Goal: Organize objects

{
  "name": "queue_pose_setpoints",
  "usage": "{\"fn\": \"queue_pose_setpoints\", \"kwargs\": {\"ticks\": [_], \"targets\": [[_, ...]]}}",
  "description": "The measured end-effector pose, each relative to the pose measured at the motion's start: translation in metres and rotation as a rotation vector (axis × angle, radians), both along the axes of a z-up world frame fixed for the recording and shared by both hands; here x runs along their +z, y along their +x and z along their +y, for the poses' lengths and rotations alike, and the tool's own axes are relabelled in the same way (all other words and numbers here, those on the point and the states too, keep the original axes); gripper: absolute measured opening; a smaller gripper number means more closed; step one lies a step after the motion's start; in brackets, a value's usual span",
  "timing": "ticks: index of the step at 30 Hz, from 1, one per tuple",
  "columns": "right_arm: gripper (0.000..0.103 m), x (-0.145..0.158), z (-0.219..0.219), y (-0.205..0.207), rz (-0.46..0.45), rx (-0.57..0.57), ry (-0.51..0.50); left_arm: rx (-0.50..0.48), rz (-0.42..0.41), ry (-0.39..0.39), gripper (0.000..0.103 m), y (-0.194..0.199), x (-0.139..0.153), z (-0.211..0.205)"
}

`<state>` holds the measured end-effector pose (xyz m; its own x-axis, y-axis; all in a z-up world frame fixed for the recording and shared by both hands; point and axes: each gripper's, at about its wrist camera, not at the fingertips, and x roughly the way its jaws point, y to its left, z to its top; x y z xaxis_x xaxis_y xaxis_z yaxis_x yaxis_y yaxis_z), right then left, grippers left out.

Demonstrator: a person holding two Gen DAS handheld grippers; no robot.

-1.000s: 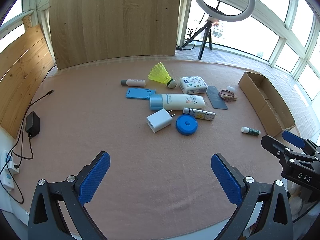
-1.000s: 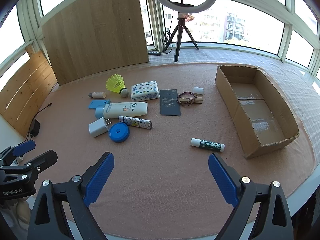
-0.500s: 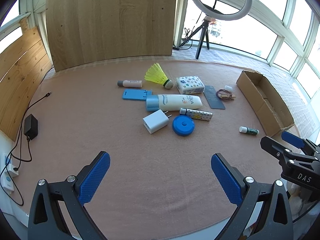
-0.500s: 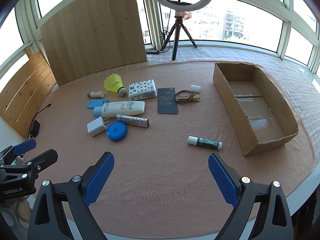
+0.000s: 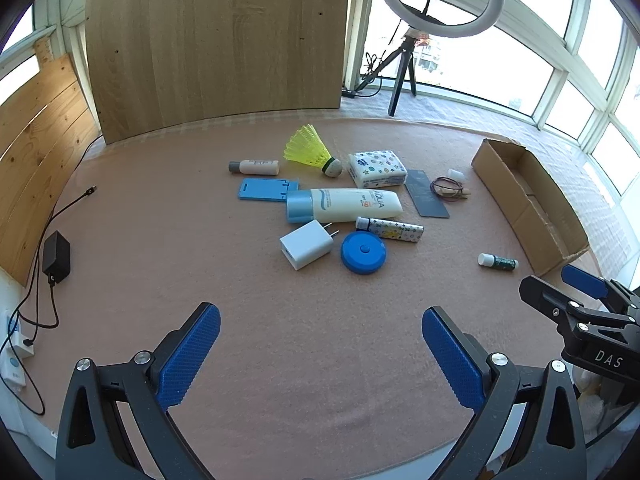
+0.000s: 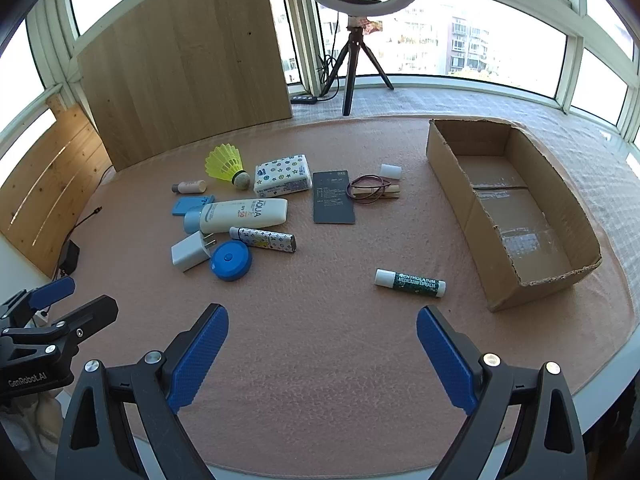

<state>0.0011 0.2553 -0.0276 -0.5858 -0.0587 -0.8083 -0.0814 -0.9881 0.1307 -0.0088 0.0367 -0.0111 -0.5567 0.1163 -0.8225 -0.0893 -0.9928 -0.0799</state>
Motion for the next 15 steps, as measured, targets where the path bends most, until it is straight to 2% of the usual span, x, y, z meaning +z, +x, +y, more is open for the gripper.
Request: {"fn": "queue_pose_setpoints", "kwargs": {"ticks": [9, 15], "targets": [[0.091, -0.003, 0.007, -0.001, -0.012, 0.009, -0.028, -0.007, -0.003, 0.005, 0.100, -0.006, -0.005, 0.003], [0.072, -0.011, 0.020, -0.002, -0.046, 0.005, -0.070, -0.019, -0.030, 0.017, 0.097, -0.012, -0.016, 0.006]]}}
